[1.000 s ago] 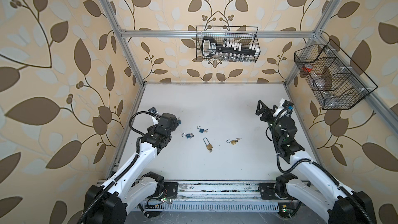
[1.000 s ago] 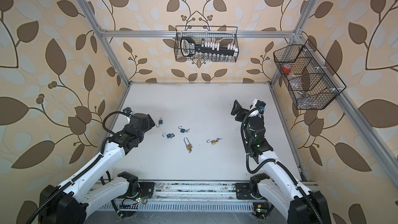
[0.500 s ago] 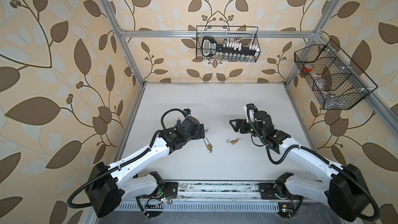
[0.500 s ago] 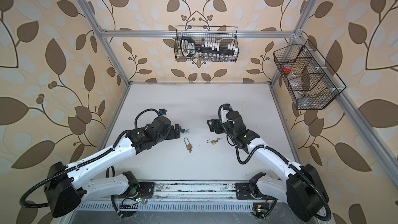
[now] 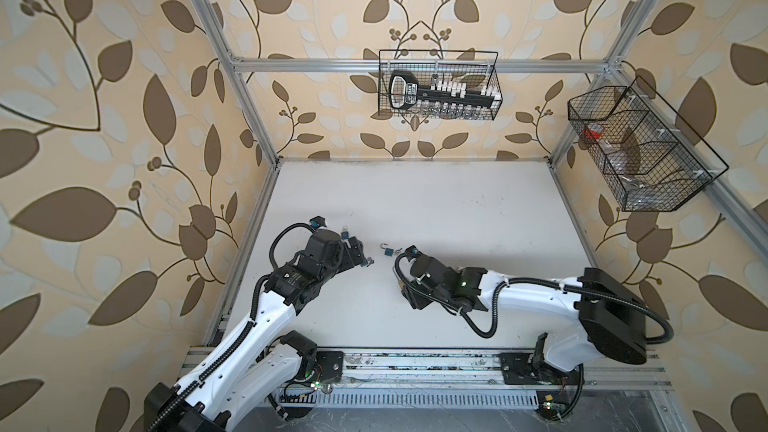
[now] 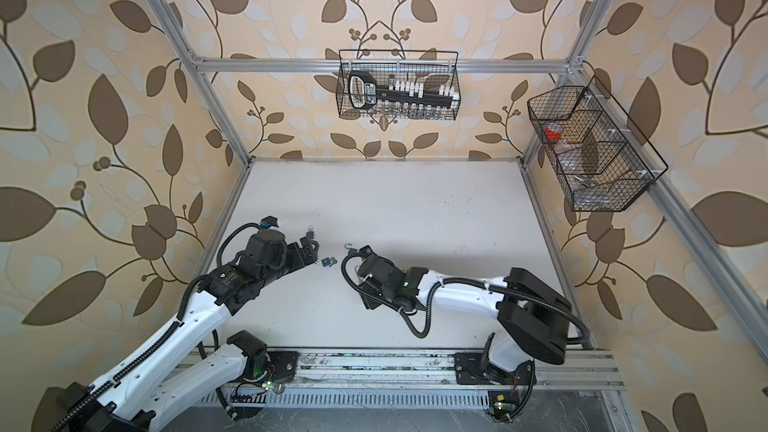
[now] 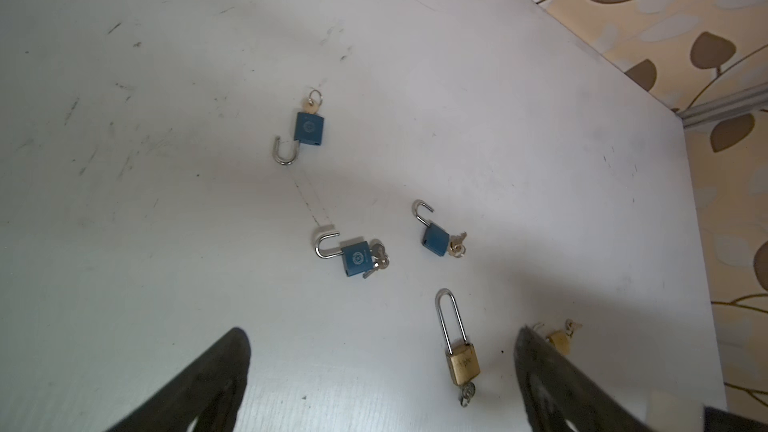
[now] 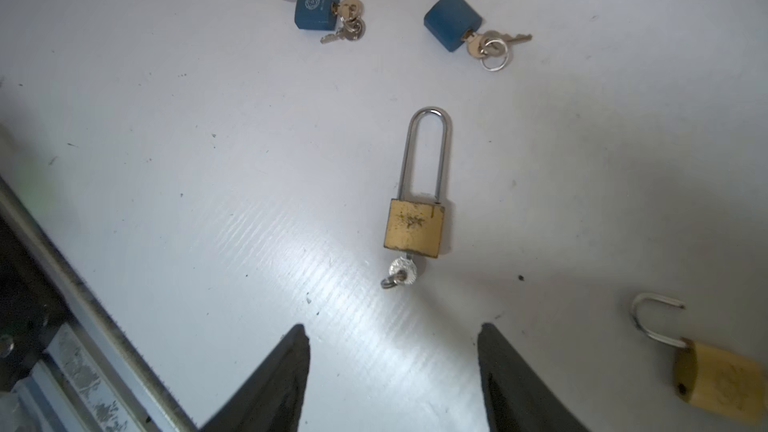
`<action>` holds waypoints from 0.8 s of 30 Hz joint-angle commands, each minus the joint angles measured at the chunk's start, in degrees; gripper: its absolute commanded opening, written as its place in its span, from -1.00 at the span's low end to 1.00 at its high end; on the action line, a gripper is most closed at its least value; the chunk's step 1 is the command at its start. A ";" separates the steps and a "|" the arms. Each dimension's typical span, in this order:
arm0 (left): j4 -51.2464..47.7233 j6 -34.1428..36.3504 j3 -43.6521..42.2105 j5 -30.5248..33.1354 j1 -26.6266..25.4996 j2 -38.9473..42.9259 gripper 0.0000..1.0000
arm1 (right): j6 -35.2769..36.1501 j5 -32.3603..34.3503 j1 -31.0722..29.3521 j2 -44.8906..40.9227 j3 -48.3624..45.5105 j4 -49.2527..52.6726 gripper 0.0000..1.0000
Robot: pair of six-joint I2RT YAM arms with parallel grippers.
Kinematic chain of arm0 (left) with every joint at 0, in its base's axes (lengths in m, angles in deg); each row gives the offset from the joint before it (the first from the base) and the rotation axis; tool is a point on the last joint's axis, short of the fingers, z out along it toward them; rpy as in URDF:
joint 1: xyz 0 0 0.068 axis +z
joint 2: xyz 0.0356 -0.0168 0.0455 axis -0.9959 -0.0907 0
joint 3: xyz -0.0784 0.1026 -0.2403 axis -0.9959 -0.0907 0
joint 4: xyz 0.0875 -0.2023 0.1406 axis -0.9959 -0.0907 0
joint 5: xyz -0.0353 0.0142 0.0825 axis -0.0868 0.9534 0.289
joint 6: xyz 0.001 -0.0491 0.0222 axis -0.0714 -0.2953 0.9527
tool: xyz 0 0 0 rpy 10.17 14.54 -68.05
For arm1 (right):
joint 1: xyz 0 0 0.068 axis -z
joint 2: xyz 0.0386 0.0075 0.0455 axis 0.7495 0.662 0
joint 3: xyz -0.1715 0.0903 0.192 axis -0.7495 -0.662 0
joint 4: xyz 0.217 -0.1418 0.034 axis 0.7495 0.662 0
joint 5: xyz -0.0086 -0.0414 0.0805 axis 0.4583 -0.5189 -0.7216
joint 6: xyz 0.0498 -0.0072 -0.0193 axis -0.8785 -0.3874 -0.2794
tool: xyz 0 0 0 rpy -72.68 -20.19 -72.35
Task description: Lock with the key
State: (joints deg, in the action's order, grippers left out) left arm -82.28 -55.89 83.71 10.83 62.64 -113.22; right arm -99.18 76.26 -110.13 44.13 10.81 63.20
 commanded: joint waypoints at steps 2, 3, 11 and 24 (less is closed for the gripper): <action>-0.35 -0.69 -0.18 -7.79 3.89 -0.36 0.98 | -2.12 5.95 -0.73 5.81 6.73 6.60 0.26; -0.46 -0.55 -0.21 -7.80 4.20 -0.35 0.98 | -2.02 6.51 -0.69 6.91 7.71 7.03 0.25; -1.22 -0.45 -0.69 -6.54 5.10 -0.46 0.98 | -1.51 8.56 -0.73 15.30 15.35 12.41 0.15; -4.35 -0.44 0.15 -3.58 5.10 -0.07 0.98 | -0.06 9.02 -0.20 20.46 19.50 14.58 -0.09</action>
State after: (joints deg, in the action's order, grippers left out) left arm -83.96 -55.89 83.47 4.73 66.93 -113.92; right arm -99.55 84.26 -110.52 63.25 28.40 76.01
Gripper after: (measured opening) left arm 0.989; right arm 0.458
